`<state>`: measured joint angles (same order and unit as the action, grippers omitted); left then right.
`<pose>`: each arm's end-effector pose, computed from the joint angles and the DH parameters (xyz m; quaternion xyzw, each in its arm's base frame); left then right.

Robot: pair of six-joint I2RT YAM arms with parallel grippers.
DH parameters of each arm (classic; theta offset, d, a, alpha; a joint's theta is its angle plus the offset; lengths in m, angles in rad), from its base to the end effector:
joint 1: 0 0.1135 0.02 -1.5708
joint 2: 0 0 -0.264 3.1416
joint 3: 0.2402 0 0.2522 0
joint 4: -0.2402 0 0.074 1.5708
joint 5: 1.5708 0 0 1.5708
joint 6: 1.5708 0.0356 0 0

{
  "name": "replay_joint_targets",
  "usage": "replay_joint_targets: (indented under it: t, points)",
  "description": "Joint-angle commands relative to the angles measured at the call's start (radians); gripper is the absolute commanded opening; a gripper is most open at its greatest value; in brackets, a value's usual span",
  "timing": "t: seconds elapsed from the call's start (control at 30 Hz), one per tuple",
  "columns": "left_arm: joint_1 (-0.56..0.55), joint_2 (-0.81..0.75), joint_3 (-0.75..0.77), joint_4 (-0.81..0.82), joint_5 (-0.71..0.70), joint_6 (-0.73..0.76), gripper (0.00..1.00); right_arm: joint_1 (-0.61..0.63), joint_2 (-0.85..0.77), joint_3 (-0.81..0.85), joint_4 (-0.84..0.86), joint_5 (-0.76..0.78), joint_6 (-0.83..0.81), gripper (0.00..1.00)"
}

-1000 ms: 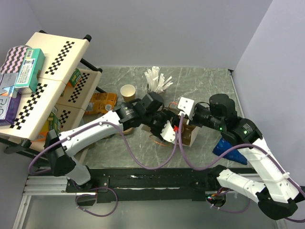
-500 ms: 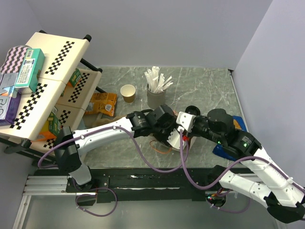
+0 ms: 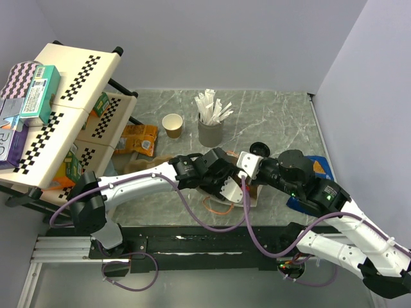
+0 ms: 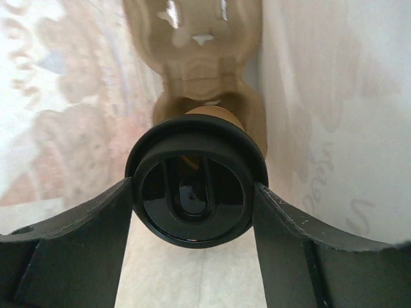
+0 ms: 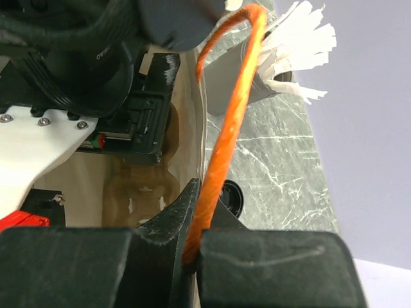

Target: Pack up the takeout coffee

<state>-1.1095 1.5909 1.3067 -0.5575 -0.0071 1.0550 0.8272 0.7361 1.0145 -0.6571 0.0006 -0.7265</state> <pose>0.1561 -0.3136 0.2846 0.8244 0.4396 -0.0064 0.3565 0.0983 0.1069 0.3752 -0.5800 0.5903 0.0280 0.5607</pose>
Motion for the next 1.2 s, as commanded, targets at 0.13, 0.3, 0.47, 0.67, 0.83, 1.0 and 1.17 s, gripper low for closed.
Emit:
replay_joint_targets:
  t: [0.13, 0.3, 0.47, 0.67, 0.83, 1.0, 1.17]
  points:
    - [0.022, -0.025, 0.039, 0.053, 0.065, -0.113, 0.01, 0.013, 0.019, 0.098, -0.006, -0.019, 0.096, 0.0]
    - [0.033, -0.014, -0.003, 0.106, 0.036, -0.125, 0.01, 0.029, 0.011, 0.114, -0.01, -0.022, 0.098, 0.0]
    - [0.039, -0.009, -0.02, 0.14, 0.047, -0.167, 0.01, 0.044, -0.021, 0.093, -0.047, -0.067, 0.11, 0.0]
    - [0.039, -0.014, -0.069, 0.192, 0.042, -0.187, 0.01, 0.053, -0.043, 0.052, -0.056, -0.073, 0.11, 0.0]
    - [0.046, -0.014, -0.104, 0.225, 0.047, -0.194, 0.01, 0.059, -0.037, 0.048, -0.064, -0.079, 0.101, 0.0]
    - [0.054, 0.001, -0.107, 0.281, 0.038, -0.208, 0.01, 0.062, -0.037, 0.035, -0.064, -0.094, 0.091, 0.0]
    - [0.06, 0.014, -0.1, 0.321, 0.013, -0.217, 0.01, 0.062, -0.037, 0.026, -0.058, -0.105, 0.093, 0.0]
